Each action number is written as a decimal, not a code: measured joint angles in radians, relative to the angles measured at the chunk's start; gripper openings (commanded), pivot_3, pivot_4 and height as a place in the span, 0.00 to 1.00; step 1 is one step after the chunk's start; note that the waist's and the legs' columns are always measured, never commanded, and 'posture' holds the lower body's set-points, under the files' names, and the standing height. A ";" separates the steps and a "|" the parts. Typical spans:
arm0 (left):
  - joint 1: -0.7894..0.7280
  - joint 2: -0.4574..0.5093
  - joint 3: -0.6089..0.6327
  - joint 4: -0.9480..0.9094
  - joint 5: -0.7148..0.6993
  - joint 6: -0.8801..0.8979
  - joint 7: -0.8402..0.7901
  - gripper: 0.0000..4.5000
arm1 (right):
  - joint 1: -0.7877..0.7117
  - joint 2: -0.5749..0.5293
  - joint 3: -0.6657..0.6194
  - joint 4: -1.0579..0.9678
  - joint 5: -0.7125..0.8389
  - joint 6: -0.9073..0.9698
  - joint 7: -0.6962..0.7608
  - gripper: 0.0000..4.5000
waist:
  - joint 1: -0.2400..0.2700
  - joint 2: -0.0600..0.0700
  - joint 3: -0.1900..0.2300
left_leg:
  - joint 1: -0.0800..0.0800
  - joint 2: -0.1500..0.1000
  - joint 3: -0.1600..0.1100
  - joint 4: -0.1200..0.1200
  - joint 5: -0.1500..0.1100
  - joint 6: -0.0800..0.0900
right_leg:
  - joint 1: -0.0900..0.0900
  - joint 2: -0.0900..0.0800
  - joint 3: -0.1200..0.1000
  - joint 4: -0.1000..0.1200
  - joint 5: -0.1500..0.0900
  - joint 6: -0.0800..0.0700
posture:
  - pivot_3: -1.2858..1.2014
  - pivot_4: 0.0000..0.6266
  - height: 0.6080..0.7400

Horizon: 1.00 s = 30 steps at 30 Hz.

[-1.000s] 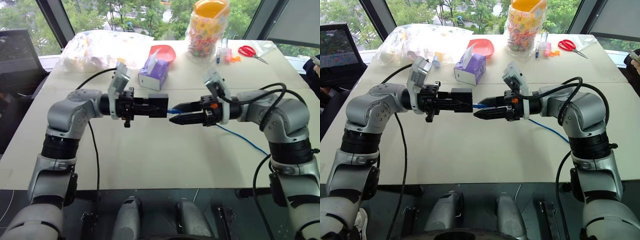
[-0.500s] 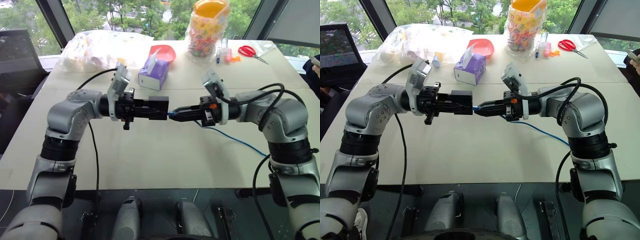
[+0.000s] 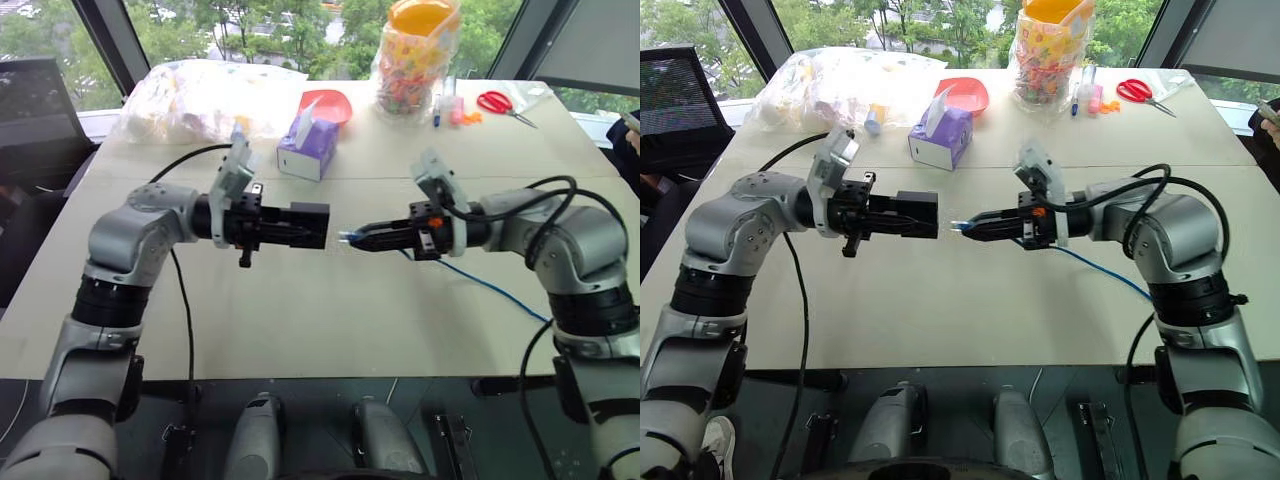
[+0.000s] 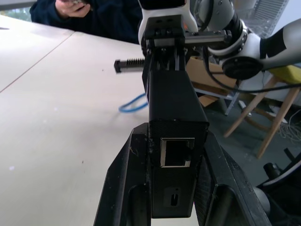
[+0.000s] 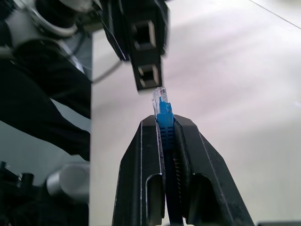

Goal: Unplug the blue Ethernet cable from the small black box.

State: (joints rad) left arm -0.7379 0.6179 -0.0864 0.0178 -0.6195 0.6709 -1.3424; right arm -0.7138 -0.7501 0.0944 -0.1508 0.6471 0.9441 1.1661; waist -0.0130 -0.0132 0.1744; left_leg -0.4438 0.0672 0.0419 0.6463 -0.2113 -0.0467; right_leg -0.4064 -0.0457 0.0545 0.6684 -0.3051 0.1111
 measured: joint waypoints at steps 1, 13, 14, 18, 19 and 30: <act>0.000 0.002 0.000 0.000 0.000 0.000 -0.002 0.12 | 0.007 -0.016 0.000 0.005 -0.010 -0.014 0.009 0.01 | 0.000 0.000 0.000 | 0.000 0.000 0.000 0.000 0.000 0.000 | 0.000 0.000 0.000 0.000 0.000 0.000 | 0.52 0.24 0.96; 0.010 -0.132 -0.018 0.083 0.133 -0.201 0.145 0.12 | -0.002 0.063 0.005 0.506 -0.330 -0.382 -0.244 0.01 | 0.001 -0.001 0.000 | 0.000 -0.001 0.001 0.002 0.000 0.001 | 0.002 0.000 0.001 -0.002 0.000 0.000 | 0.52 0.24 0.96; 0.013 -0.161 -0.022 0.112 0.167 -0.252 0.173 0.12 | -0.019 0.084 0.007 0.594 -0.369 -0.428 -0.306 0.01 | 0.001 -0.001 0.000 | 0.000 -0.001 0.001 0.002 0.000 0.001 | 0.002 0.000 0.001 -0.002 0.001 0.000 | 0.52 0.24 0.96; 0.031 -0.284 -0.049 0.235 0.269 -0.418 0.282 0.12 | -0.118 0.133 -0.026 0.929 -0.482 -0.575 -0.527 0.19 | 0.000 -0.001 0.000 | -0.001 -0.001 0.003 0.001 0.001 0.001 | -0.001 -0.001 0.002 -0.002 0.002 0.003 | 0.52 0.24 0.96; 0.031 -0.306 -0.049 0.261 0.285 -0.450 0.299 0.12 | -0.138 0.139 -0.044 0.978 -0.488 -0.596 -0.562 0.26 | 0.000 -0.001 0.000 | -0.001 -0.001 0.003 0.000 0.001 0.001 | -0.001 -0.001 0.002 -0.002 0.002 0.003 | 0.52 0.24 0.96; 0.017 -0.477 -0.078 0.567 0.429 -0.728 0.411 0.12 | -0.162 0.168 -0.206 0.997 -0.432 -0.596 -0.652 0.97 | -0.003 0.000 0.000 | -0.001 -0.001 0.003 -0.001 0.000 0.001 | -0.001 -0.001 0.003 -0.002 0.002 0.004 | 0.52 0.24 0.96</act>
State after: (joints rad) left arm -0.7211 0.1407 -0.1648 0.5845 -0.1908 -0.0571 -0.9314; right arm -0.8754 -0.5825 -0.1111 0.8460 0.2146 0.3476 0.5140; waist -0.0155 -0.0132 0.1740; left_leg -0.4445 0.0667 0.0454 0.6450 -0.2109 -0.0461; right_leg -0.4072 -0.0462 0.0572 0.6659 -0.3028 0.1146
